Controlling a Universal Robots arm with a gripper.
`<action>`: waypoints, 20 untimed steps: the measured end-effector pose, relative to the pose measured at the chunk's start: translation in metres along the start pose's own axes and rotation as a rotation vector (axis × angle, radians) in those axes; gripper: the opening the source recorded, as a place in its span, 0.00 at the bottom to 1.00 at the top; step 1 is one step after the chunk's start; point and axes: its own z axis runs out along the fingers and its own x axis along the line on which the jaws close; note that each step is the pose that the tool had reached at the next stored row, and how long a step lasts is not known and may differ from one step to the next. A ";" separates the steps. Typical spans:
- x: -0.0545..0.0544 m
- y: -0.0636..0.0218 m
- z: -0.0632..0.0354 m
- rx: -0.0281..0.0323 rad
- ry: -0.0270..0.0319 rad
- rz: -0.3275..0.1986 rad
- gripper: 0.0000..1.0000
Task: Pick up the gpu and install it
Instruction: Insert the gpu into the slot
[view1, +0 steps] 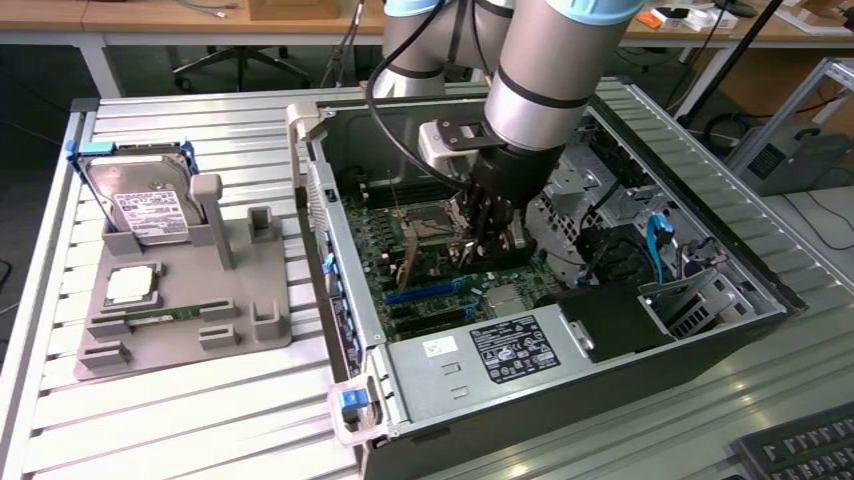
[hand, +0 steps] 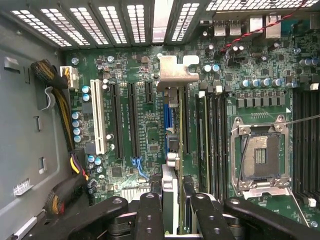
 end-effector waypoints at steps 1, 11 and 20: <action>0.000 0.0003 0.0000 0.0000 0.0001 0.000 0.27; 0.000 0.0050 0.0002 0.0000 0.0000 0.000 0.27; 0.000 0.0085 0.0004 0.0000 -0.0001 0.000 0.27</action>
